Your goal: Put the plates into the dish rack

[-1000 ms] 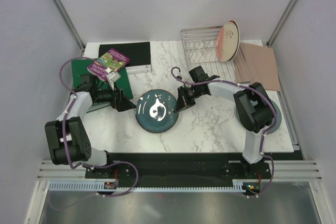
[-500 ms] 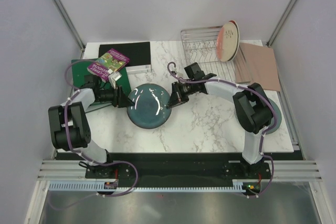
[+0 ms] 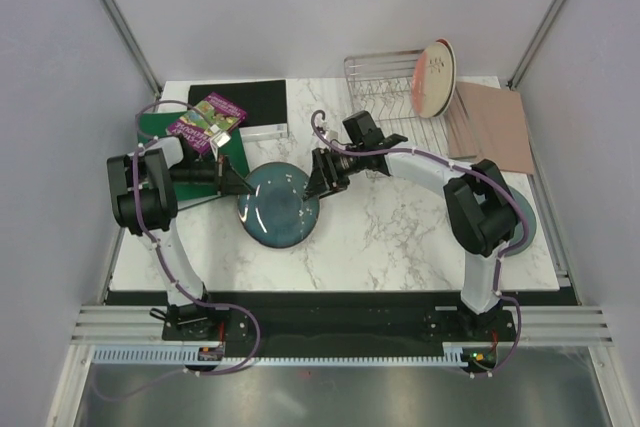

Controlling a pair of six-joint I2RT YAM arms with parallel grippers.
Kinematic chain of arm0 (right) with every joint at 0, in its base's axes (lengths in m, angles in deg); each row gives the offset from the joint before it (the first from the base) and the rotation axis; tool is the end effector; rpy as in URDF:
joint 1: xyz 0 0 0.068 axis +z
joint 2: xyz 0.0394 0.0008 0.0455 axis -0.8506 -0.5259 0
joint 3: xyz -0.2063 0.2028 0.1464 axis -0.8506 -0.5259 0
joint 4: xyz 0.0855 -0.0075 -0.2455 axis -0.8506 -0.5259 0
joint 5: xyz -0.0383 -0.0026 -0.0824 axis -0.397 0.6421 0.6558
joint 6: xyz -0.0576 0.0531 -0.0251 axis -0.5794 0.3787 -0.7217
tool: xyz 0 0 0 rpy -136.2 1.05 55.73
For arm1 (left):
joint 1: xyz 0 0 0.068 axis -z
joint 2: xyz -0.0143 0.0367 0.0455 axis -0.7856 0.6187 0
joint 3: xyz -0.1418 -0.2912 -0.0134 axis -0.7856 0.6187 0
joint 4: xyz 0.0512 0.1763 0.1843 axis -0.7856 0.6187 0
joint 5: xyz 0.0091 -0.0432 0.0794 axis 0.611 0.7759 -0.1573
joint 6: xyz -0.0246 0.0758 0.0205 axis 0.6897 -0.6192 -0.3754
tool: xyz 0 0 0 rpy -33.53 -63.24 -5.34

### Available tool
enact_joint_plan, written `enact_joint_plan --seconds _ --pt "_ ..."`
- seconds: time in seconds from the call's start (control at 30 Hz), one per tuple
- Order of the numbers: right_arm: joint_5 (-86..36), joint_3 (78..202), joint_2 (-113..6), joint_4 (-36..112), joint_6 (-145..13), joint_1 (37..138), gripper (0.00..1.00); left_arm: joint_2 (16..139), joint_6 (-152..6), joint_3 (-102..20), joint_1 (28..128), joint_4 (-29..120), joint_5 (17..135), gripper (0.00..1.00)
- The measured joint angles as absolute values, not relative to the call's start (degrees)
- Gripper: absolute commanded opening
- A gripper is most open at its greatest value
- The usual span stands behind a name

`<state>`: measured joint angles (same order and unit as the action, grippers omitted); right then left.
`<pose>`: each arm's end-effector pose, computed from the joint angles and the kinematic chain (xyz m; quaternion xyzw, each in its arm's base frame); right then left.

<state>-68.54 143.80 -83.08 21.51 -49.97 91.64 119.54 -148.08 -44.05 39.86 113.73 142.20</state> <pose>0.3442 0.2936 0.2456 -0.2294 0.8256 0.5079 0.0884 0.3627 0.0062 0.1886 0.2577 0.7484 -0.5494 0.2676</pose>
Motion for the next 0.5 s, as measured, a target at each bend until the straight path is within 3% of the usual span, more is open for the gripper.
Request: enact_joint_plan --seconds 0.33,0.43,0.5 --pt "-67.69 149.7 -86.91 22.06 -50.08 93.69 0.63 119.25 -157.31 -44.05 40.42 119.3 142.14 0.03" --pt "-66.07 150.53 -88.11 21.88 -50.49 95.03 0.55 119.14 -157.92 -44.05 40.51 119.63 141.28 0.02" --pt "-64.76 150.99 -88.74 21.4 -51.43 95.86 0.42 119.14 -158.18 -44.05 40.62 119.83 141.02 0.02"
